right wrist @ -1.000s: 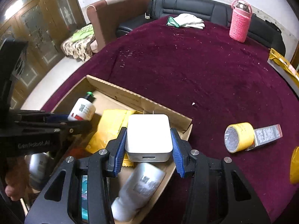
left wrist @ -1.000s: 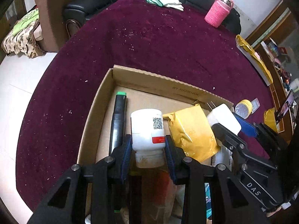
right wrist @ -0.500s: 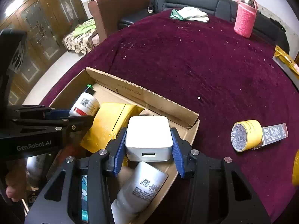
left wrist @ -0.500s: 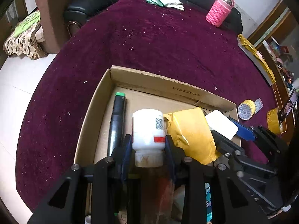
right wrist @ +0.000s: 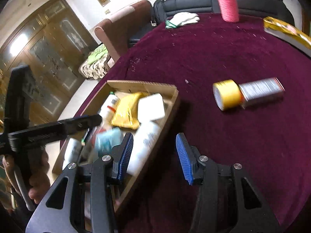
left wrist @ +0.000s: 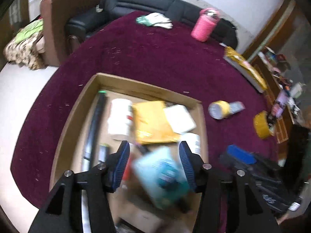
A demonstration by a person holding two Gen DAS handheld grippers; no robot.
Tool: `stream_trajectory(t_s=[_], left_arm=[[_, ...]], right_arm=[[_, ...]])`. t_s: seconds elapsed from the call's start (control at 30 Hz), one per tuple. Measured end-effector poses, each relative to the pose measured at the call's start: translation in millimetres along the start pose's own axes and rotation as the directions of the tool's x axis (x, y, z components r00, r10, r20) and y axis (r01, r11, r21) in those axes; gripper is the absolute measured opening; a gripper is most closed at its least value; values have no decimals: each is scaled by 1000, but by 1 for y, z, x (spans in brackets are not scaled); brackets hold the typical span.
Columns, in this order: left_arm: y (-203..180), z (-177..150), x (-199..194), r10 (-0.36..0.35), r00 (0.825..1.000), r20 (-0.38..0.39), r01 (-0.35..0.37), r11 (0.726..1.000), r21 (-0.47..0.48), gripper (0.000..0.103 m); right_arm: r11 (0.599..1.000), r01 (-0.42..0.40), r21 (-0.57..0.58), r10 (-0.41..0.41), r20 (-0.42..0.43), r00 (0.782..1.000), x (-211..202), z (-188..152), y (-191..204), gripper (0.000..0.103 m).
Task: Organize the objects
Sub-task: 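Carry the charger and bottle into the tray and open both grippers, then grasp the yellow cream jar with the left gripper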
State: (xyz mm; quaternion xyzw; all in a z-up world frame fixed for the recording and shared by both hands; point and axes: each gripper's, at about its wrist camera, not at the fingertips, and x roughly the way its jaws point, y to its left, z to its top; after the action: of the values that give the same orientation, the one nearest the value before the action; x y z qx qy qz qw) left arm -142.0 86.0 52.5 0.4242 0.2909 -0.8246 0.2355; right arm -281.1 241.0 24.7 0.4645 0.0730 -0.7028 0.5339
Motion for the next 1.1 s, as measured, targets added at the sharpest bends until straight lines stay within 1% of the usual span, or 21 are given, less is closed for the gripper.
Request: stream_trajectory(t_s=[0.17, 0.27, 0.4, 0.5, 0.63, 0.77, 0.87, 0.93, 1.0, 1.03, 1.1], left_arm=[[-40, -9, -7, -24, 1000, 5, 24, 997, 68, 61], [-63, -9, 1, -16, 1000, -10, 17, 994, 107, 61], [-81, -6, 11, -9, 999, -38, 13, 993, 121, 61], [-93, -3, 20, 5, 999, -51, 1, 992, 129, 61], [-105, 2, 30, 17, 998, -55, -8, 988, 155, 61], [-114, 13, 44, 32, 997, -73, -20, 986, 167, 61], [-121, 26, 55, 24, 996, -84, -9, 984, 179, 61], [-126, 35, 65, -7, 994, -105, 26, 982, 188, 61], [-132, 42, 80, -39, 989, -145, 67, 978, 196, 61], [-136, 46, 87, -45, 986, -162, 79, 975, 210, 61], [-145, 54, 99, -25, 985, -171, 66, 970, 236, 61]], right_arm=[[998, 1, 62, 0, -18, 1000, -14, -34, -33, 47], [995, 11, 99, -9, -18, 1000, -20, -49, -50, 46], [990, 11, 141, -10, -9, 1000, -30, -62, -72, 46], [987, 21, 157, -22, 4, 1000, -35, -64, -86, 46], [985, 9, 170, -11, 13, 1000, -34, -65, -100, 46], [986, 1, 166, -5, 21, 1000, -32, -65, -103, 46], [988, 5, 154, -9, 29, 1000, -32, -65, -103, 46], [988, 15, 152, -22, 44, 999, -34, -65, -104, 46], [988, 35, 153, -43, 53, 998, -37, -66, -106, 46], [985, 49, 166, -61, 68, 996, -40, -66, -108, 46], [982, 62, 179, -78, 81, 994, -43, -65, -111, 46]])
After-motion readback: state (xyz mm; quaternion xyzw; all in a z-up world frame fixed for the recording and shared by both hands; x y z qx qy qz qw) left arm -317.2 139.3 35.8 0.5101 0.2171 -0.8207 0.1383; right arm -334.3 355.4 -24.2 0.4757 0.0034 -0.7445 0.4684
